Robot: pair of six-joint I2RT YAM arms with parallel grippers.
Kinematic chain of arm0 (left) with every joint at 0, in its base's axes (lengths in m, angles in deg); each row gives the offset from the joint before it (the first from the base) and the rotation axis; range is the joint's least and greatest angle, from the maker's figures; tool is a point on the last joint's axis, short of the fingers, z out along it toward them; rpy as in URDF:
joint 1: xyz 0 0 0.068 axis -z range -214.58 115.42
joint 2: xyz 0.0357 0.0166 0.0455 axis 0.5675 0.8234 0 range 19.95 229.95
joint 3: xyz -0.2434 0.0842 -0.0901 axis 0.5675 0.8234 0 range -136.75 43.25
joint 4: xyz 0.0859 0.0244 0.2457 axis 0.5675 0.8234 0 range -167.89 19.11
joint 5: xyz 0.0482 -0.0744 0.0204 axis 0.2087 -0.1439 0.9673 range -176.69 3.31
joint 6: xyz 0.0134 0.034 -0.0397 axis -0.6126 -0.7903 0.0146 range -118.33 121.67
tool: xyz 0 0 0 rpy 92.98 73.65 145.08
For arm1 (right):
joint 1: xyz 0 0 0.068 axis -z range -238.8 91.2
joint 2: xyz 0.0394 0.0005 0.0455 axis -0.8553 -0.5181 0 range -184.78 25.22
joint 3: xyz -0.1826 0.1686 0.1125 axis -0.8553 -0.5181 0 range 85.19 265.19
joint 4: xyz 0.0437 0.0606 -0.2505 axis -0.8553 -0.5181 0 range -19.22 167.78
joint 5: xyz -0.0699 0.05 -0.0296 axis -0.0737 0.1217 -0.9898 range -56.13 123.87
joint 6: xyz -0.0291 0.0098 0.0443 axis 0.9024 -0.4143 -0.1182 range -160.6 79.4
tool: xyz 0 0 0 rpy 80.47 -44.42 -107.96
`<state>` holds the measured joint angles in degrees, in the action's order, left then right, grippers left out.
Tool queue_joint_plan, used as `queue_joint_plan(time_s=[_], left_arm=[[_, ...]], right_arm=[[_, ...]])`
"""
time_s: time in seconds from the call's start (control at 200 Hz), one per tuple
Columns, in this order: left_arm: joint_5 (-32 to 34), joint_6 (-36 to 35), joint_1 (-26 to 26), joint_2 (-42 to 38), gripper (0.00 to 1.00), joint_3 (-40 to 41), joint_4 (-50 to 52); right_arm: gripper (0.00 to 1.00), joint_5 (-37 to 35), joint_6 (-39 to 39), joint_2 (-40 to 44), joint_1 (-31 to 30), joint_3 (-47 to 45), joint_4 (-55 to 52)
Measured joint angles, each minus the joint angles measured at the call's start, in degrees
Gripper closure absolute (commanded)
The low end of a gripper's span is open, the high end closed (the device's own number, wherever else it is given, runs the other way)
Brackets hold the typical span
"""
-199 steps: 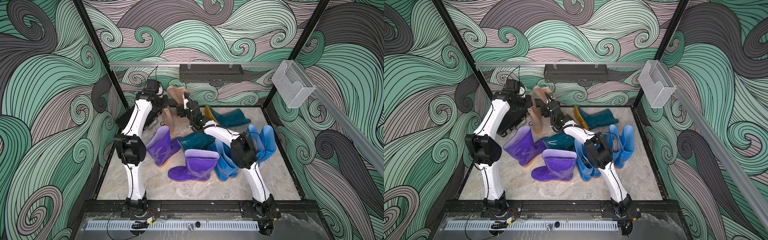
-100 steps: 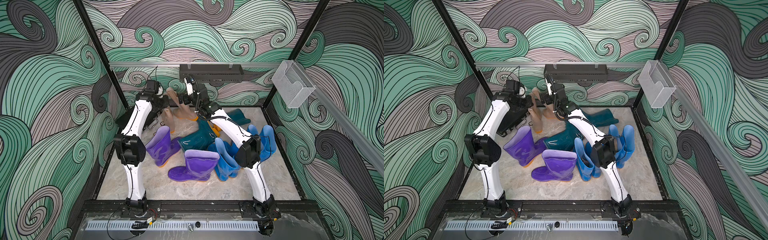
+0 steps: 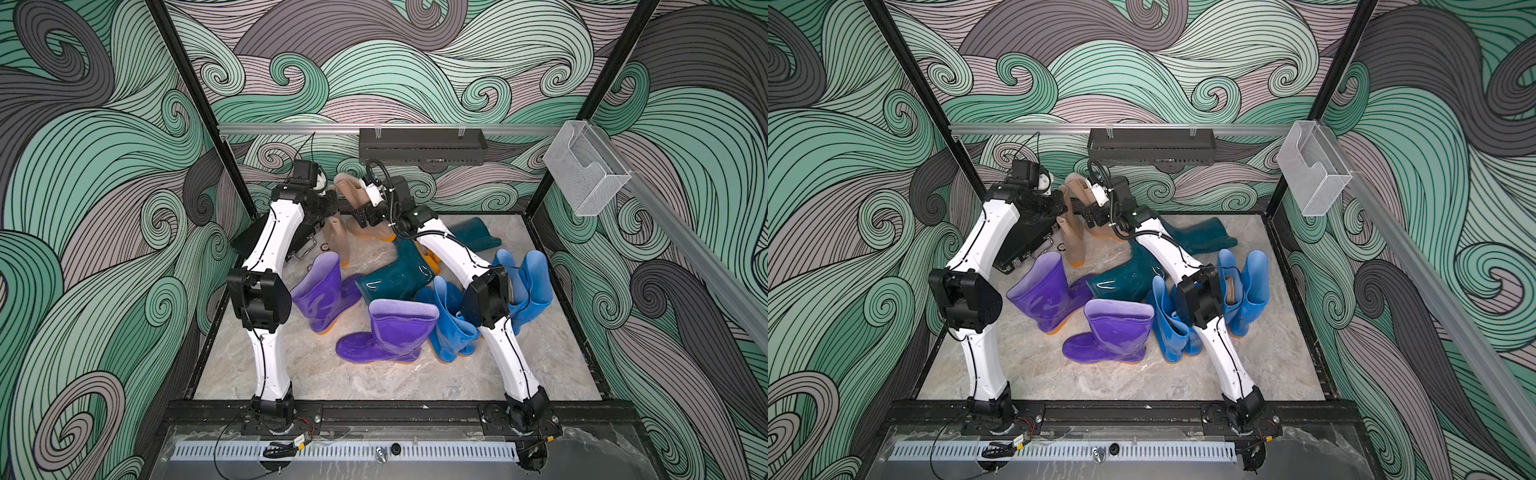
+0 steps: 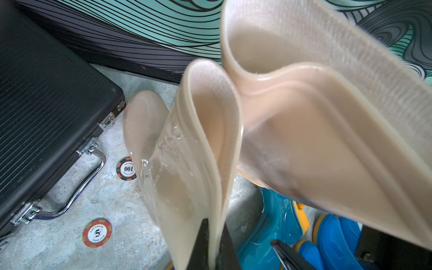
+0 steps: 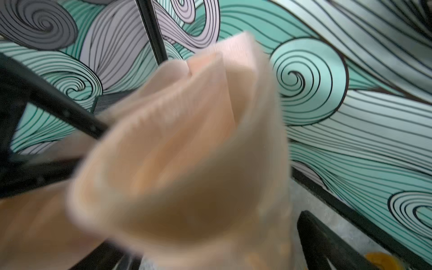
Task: Match and arrange rain boots in pairs
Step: Pair a pair of rain boots at the center of the board.
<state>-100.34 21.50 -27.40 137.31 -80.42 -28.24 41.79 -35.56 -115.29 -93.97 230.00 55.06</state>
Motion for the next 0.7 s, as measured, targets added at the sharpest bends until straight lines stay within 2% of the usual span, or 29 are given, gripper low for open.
queue_joint_plan(time_s=[0.03, 0.065, 0.165, 0.185, 0.2, 0.41, 0.6, 0.7], left_arm=[[-0.02, 0.00, 0.00, 0.00, 1.00, 0.00, 0.00], [-0.09, 0.00, 0.00, 0.00, 1.00, 0.00, -0.02], [-0.50, -0.02, -0.02, 0.02, 1.00, -0.07, -0.17], [-0.63, -0.04, -0.04, 0.07, 1.00, -0.20, -0.13], [-0.79, -0.07, -0.07, 0.17, 1.00, -0.35, -0.13], [-3.65, -0.42, -0.70, 3.04, 1.00, -5.18, 0.61], [-4.96, -1.53, -0.94, 3.23, 1.00, -5.64, 0.83], [-5.09, -2.49, -1.05, 3.23, 1.00, -5.64, 1.27]], right_arm=[[0.17, 0.02, -0.11, -0.96, 0.02, 2.25, -0.20], [0.31, 0.04, -0.44, -1.77, 0.07, 4.02, -0.13], [0.82, -0.90, -1.95, -2.62, -0.13, 5.49, 2.03], [0.95, -1.20, -2.23, -2.78, -0.22, 5.49, 2.67], [1.00, -1.75, -2.38, -2.86, -0.28, 5.49, 3.08], [1.00, -11.06, -6.99, -3.78, -2.64, 5.60, 5.92], [1.00, -14.88, -12.76, -3.72, -4.85, 2.99, 9.27], [1.00, -16.09, -12.85, -3.72, -5.97, 2.73, 9.62]])
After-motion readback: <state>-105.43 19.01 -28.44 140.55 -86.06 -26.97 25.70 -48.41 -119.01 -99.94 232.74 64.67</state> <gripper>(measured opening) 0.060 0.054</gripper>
